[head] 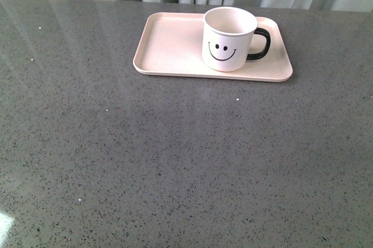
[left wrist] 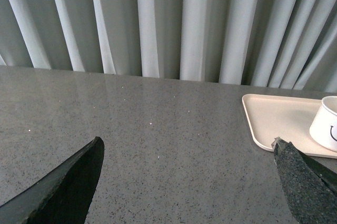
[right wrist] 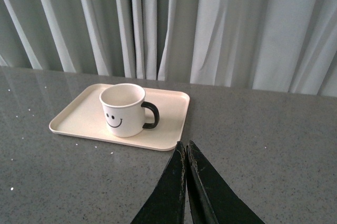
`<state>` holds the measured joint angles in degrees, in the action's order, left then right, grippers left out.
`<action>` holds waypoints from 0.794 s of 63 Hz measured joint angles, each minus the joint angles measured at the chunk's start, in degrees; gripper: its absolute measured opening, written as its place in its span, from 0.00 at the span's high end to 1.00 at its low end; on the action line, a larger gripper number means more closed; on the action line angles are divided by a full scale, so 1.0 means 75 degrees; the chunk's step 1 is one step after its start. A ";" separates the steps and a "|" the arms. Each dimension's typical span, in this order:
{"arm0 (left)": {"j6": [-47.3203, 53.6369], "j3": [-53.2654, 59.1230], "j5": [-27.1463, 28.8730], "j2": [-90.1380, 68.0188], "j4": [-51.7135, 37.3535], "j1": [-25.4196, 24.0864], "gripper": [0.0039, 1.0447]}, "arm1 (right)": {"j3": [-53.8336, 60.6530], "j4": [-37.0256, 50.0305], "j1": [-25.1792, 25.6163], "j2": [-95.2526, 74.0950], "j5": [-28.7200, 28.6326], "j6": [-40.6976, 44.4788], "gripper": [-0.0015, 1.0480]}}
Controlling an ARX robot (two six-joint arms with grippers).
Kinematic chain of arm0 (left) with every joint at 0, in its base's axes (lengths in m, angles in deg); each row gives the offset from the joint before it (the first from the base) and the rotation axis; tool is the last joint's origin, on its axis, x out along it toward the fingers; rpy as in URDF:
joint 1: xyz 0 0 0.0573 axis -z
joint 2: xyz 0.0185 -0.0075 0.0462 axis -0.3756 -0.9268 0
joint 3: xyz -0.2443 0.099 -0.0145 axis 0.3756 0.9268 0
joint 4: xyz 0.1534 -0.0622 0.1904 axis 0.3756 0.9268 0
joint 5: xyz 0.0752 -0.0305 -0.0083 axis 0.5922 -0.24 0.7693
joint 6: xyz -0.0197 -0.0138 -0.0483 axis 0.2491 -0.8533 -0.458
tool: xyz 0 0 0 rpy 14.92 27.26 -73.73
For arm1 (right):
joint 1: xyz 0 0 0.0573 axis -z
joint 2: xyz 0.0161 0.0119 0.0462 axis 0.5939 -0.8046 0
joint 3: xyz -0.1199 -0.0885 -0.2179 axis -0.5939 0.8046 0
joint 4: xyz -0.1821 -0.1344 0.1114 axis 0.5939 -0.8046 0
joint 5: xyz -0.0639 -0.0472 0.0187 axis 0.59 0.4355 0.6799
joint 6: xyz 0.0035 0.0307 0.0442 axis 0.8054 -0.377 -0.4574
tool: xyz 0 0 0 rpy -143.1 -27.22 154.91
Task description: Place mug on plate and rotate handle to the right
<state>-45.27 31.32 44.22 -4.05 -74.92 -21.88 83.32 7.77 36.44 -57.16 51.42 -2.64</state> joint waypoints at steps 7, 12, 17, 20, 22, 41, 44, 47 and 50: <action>0.0000 0.0000 -0.0003 0.0000 0.0000 0.0000 0.09 | 0.0000 -0.0052 0.0000 0.0143 0.0003 0.0000 0.98; 0.0000 0.0000 -0.0003 0.0000 0.0000 0.0000 0.09 | 0.0000 -0.0058 0.0000 0.0154 0.0000 0.0000 0.98; 0.0000 0.0000 -0.0003 0.0000 0.0000 0.0000 0.09 | 0.0000 -0.0061 0.0000 0.0154 0.0000 0.0000 0.98; 0.0000 0.0000 -0.0003 0.0000 0.0000 0.0000 0.09 | 0.0000 -0.0061 0.0000 0.0160 0.0000 0.0000 0.93; 0.0000 0.0000 -0.0003 0.0000 0.0000 0.0000 0.09 | 0.0000 -0.0061 0.0000 0.0163 0.0000 0.0000 0.88; 0.0000 0.0000 -0.0003 0.0000 -0.0003 0.0000 0.09 | 0.0000 -0.0067 0.0000 0.0163 0.0000 0.0000 0.40; 0.0000 0.0000 -0.0003 0.0000 0.0000 0.0000 0.09 | 0.0000 -0.0067 0.0000 0.0163 0.0000 0.0000 0.33; 0.0000 0.0000 -0.0003 0.0000 0.0000 0.0000 0.09 | 0.0000 -0.0067 0.0000 0.0163 0.0000 0.0000 0.25; 0.0000 0.0000 -0.0003 0.0000 0.0000 0.0000 0.09 | 0.0000 -0.0064 0.0000 0.0163 0.0000 0.0000 0.18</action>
<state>-45.27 31.32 44.20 -4.05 -74.92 -21.88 83.32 7.29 36.44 -55.93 51.42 -2.64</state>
